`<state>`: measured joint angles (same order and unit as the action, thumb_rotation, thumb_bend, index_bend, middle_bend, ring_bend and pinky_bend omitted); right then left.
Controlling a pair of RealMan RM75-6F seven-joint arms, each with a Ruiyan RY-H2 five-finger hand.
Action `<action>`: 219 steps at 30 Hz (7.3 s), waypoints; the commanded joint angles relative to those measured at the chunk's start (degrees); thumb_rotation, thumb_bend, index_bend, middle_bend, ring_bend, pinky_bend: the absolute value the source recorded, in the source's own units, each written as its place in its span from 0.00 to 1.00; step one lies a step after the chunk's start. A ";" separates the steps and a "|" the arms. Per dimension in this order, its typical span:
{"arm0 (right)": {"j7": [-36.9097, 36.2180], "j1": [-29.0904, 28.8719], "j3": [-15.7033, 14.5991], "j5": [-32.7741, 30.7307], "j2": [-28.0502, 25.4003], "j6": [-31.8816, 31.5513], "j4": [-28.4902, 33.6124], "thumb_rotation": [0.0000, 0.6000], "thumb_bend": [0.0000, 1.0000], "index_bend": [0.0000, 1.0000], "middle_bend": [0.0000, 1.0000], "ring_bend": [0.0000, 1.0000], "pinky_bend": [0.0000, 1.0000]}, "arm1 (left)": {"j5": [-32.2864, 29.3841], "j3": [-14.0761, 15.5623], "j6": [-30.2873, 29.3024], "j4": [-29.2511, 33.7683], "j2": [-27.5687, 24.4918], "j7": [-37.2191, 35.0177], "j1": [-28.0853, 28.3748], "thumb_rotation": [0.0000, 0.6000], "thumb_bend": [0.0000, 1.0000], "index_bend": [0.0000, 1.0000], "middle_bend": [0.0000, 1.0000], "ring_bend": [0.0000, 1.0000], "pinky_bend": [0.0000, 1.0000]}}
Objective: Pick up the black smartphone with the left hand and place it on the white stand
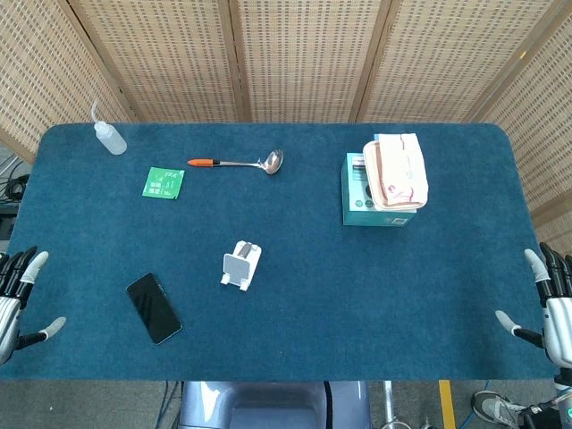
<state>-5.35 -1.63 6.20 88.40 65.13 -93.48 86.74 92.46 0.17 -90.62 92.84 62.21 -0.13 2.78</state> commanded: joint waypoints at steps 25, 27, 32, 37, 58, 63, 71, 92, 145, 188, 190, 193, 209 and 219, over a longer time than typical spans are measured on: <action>-0.19 -0.84 1.29 -4.03 -0.13 3.33 -0.19 1.00 0.00 0.00 0.00 0.00 0.00 | 22.88 8.02 22.73 -24.53 6.72 -14.05 25.01 1.00 0.00 0.03 0.02 0.01 0.01; 0.10 -0.99 1.33 -4.32 0.01 3.71 -0.30 1.00 0.00 0.00 0.00 0.00 0.00 | 23.74 8.27 23.33 -27.02 8.38 -12.85 26.05 1.00 0.00 0.04 0.02 0.01 0.02; 0.47 -1.34 1.70 -5.38 0.26 4.67 -0.55 1.00 0.00 0.00 0.00 0.00 0.00 | 26.38 10.85 25.33 -33.28 12.51 -14.28 29.66 1.00 0.01 0.05 0.04 0.02 0.04; 0.47 -1.42 1.85 -5.89 0.26 5.03 -0.61 1.00 0.00 0.00 0.00 0.00 0.00 | 28.74 13.01 20.17 -42.05 16.95 -17.53 30.56 1.00 0.03 0.07 0.09 0.06 0.07; -0.70 -1.34 2.03 -6.42 -0.13 5.42 -0.67 1.00 0.00 0.00 0.00 0.00 0.00 | 26.04 17.25 16.10 -53.07 23.07 -22.27 30.94 1.00 0.11 0.13 0.13 0.08 0.07; -0.77 -1.44 1.99 -6.51 -0.18 5.77 -0.67 1.00 0.00 0.00 0.00 0.00 0.00 | 25.38 18.18 17.78 -52.96 22.94 -23.33 32.00 1.00 0.12 0.14 0.14 0.09 0.09; -0.72 -1.52 2.02 -6.80 -0.19 6.14 -0.63 1.00 0.00 0.00 0.00 0.00 0.00 | 24.63 19.18 19.68 -51.95 23.10 -23.94 33.33 1.00 0.15 0.17 0.14 0.11 0.12; -0.96 -1.71 1.88 -6.92 -0.27 6.80 -0.49 1.00 0.00 0.00 0.00 0.00 0.00 | 21.84 19.15 16.62 -55.46 24.33 -24.09 31.87 1.00 0.28 0.39 0.46 0.47 0.34; -5.61 -1.98 3.54 -11.29 -1.29 9.82 -2.46 1.00 0.00 0.00 0.00 0.00 0.00 | 38.24 7.41 4.24 -54.38 25.49 28.09 52.60 1.00 0.11 0.41 0.48 0.48 0.34; -8.13 -1.81 4.05 -12.60 -1.88 11.44 -3.27 1.00 0.00 0.00 0.00 0.00 0.00 | 35.20 12.74 10.66 -49.50 25.43 33.81 58.12 1.00 0.00 0.00 0.00 0.00 0.15; -8.20 -1.78 3.99 -12.44 -1.90 11.39 -3.20 1.00 0.00 0.00 0.00 0.00 0.00 | 34.37 11.90 8.58 -46.60 22.97 34.16 57.64 1.00 0.00 0.00 0.00 0.00 0.15; -8.35 -1.71 3.83 -12.01 -1.99 11.19 -3.04 1.00 0.00 0.00 0.00 0.00 0.00 | 31.00 9.56 3.75 -40.58 18.60 32.26 55.49 1.00 0.00 0.00 0.00 0.00 0.15; -8.22 -1.12 3.03 -9.67 -2.38 9.27 -1.68 1.00 0.00 0.00 0.00 0.00 0.00 | -15.30 4.36 -2.10 8.77 3.75 27.66 23.84 1.00 0.00 0.00 0.00 0.00 0.00; -6.88 -1.18 2.49 -8.49 -2.17 8.72 -1.31 1.00 0.00 0.00 0.00 0.00 0.00 | -22.91 3.70 -0.20 8.54 3.79 11.52 14.69 1.00 0.00 0.00 0.00 0.00 0.00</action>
